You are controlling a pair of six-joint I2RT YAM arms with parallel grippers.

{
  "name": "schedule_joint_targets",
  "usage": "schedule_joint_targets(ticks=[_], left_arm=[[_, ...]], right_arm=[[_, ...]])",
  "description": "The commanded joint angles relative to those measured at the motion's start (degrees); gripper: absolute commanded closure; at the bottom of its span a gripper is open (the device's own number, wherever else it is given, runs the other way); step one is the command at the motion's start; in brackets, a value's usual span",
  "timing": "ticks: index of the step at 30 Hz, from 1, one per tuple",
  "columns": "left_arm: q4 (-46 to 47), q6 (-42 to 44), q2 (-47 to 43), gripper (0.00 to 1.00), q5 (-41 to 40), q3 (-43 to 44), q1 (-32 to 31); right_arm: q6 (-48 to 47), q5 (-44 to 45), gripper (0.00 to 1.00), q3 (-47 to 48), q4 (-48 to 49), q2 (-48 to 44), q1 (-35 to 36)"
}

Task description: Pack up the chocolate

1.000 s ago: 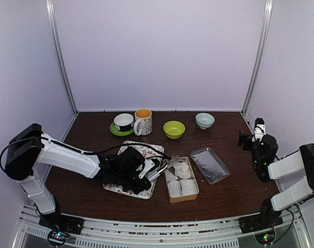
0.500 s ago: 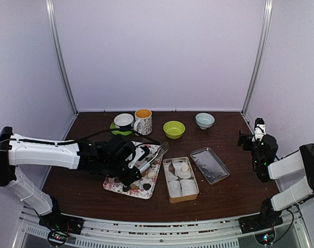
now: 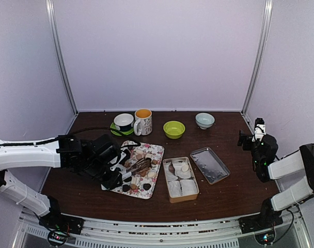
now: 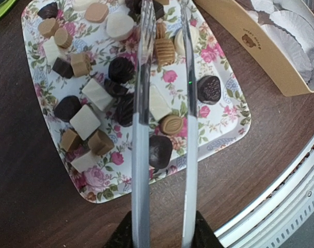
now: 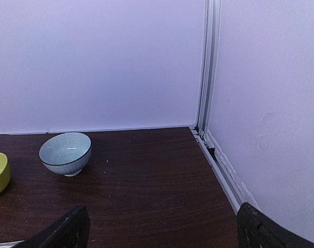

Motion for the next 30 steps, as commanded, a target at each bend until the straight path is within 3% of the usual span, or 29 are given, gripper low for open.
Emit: schedule_joint_targets(ticks=[1,10,26,30], left_arm=[[-1.8,-3.8,-1.4,0.69,-1.1,0.5,0.2],[-3.1,-4.4,-1.9,0.58,-0.6,1.4,0.2],[-1.0,-3.3,1.9,0.58,1.8,0.7,0.2],[-1.1,-3.1,3.8,0.62,0.5,1.3,0.2]], right_arm=[[0.4,0.9,0.00,0.9,0.4,0.2,-0.4],[0.4,0.9,0.00,0.9,0.4,0.3,-0.4],[0.4,0.8,0.00,0.9,0.4,0.3,-0.4],[0.4,0.9,0.00,0.9,0.4,0.3,-0.4]])
